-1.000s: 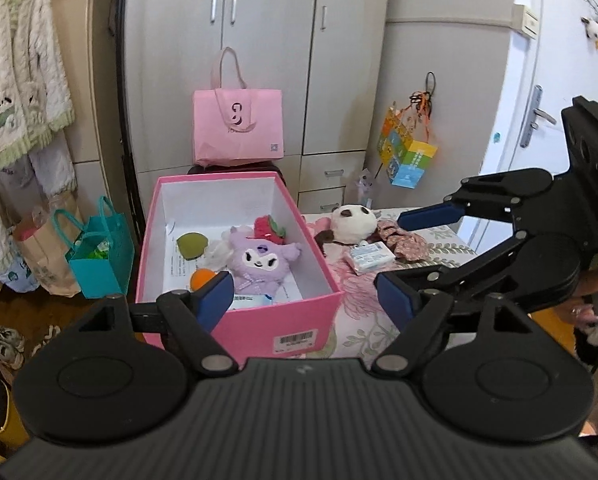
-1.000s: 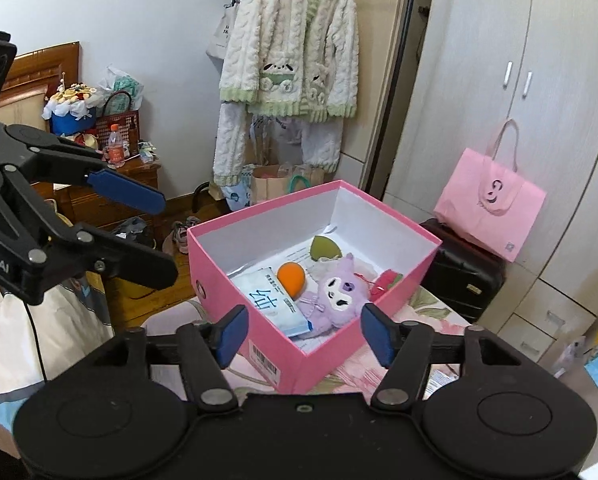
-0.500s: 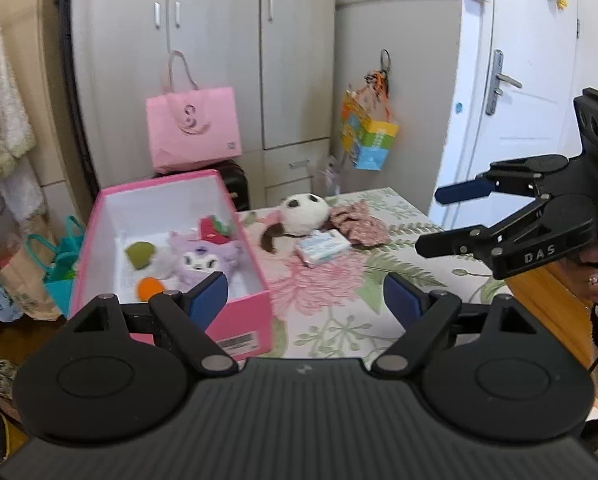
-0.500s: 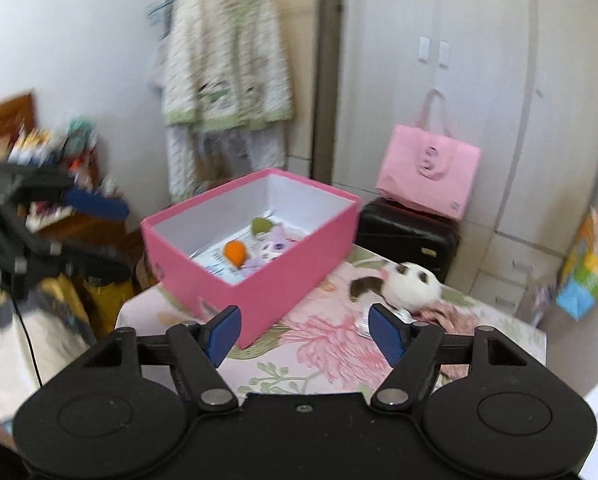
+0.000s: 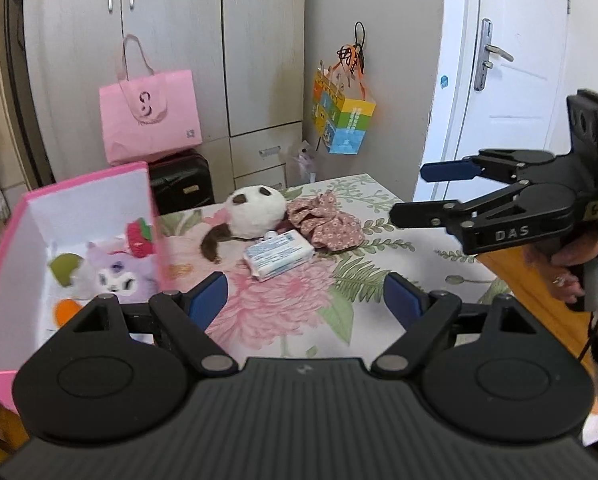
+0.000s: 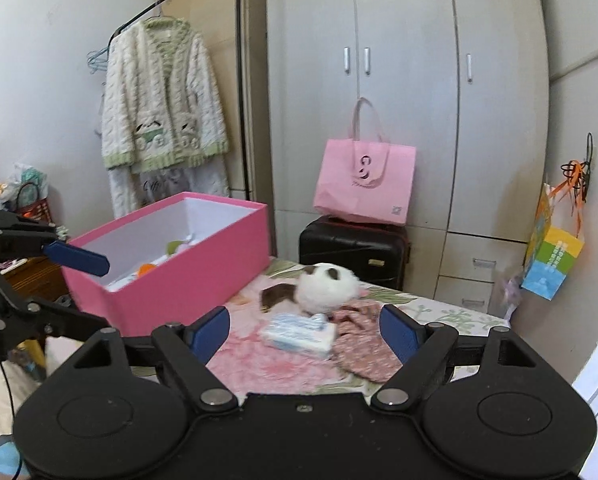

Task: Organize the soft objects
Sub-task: 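Grasp the small white wipes packet with left gripper while right gripper grasps the pink floral cloth, then lift the packet and cloth and carry both toward the pink box, then lower the wipes packet with left gripper while right gripper lowers the floral cloth into box, then open both grippers to release packet and cloth into the pink box, then move both tools toward the white-and-brown panda plush on the bed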

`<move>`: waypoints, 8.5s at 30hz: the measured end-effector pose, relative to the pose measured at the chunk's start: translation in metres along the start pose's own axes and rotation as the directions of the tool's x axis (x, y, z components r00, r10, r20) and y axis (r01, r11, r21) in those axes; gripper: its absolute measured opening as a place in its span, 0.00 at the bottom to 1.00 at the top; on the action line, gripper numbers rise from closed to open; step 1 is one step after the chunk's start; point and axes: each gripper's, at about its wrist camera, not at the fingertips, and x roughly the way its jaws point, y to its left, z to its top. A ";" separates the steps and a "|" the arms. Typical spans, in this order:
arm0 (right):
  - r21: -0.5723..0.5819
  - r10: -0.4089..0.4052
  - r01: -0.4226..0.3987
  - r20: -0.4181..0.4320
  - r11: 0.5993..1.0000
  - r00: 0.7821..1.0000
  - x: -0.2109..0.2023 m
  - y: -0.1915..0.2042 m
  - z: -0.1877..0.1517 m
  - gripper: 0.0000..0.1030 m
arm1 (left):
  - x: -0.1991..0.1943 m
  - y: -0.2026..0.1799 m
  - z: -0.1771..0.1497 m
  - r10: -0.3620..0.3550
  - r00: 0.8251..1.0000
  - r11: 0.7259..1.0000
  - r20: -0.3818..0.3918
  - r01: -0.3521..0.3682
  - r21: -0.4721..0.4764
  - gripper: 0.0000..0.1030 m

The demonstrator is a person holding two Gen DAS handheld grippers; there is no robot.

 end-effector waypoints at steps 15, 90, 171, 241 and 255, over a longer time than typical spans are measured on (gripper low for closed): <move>0.028 0.053 -0.050 -0.110 0.998 0.992 0.094 -0.067 -0.007 0.83 | 0.107 -0.002 0.004 -0.005 0.992 0.996 -0.128 -0.007 -0.093 0.83; 0.074 0.003 0.006 -0.131 0.997 0.991 0.062 -0.005 -0.071 0.21 | 0.101 0.003 -0.050 0.110 0.991 0.959 -0.073 -0.125 -0.254 0.77; 0.082 0.324 -0.313 -0.218 0.946 0.921 0.275 0.092 0.116 0.55 | 0.069 0.236 0.045 0.345 0.932 0.878 -0.106 -0.361 -0.313 0.83; -0.101 0.002 -0.013 -0.107 0.995 0.994 0.075 -0.046 -0.016 0.83 | 0.128 0.018 0.042 0.043 0.997 0.979 -0.067 -0.055 -0.198 0.90; -0.059 0.062 -0.066 -0.061 0.996 0.996 0.144 -0.100 -0.003 0.85 | 0.201 0.047 0.046 0.192 0.981 0.945 -0.022 -0.191 -0.267 1.00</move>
